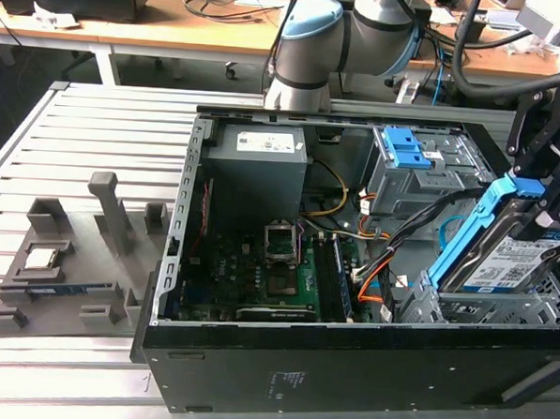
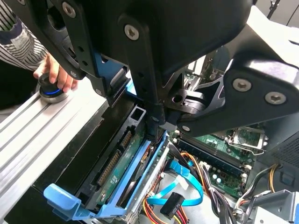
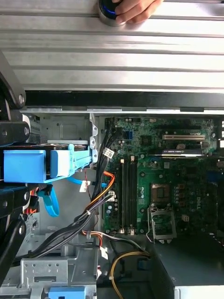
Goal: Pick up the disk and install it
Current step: 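Insert the disk into the insertion slot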
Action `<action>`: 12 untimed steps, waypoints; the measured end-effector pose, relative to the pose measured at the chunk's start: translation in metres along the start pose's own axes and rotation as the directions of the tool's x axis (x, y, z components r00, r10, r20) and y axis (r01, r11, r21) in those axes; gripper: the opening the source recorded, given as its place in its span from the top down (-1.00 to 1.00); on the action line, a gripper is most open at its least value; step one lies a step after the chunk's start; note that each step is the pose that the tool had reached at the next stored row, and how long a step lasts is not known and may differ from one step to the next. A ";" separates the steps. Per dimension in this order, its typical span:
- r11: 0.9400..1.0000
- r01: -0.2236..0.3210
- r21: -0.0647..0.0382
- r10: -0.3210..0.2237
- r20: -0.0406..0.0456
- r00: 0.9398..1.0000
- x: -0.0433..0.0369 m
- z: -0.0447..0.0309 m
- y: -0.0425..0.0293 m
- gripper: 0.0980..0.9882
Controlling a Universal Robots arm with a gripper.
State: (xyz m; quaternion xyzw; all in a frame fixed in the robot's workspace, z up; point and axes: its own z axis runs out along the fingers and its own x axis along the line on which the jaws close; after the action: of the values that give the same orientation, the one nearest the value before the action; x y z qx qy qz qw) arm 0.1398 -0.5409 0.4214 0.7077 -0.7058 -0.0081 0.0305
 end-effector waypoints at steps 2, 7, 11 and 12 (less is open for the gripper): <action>1.000 0.000 0.000 0.000 0.000 1.000 -0.0001 0.0017 -0.0001 0.40; 1.000 0.000 0.000 0.000 0.000 1.000 -0.0002 0.0055 -0.0003 0.40; 1.000 0.000 0.000 0.000 0.000 1.000 -0.0003 0.0091 -0.0005 0.40; 1.000 0.000 0.000 0.000 0.000 1.000 -0.0003 0.0097 -0.0006 0.40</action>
State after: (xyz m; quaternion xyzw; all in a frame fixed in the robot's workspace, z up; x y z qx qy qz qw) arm 0.1398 -0.5408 0.4116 0.7077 -0.7058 -0.0081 0.0306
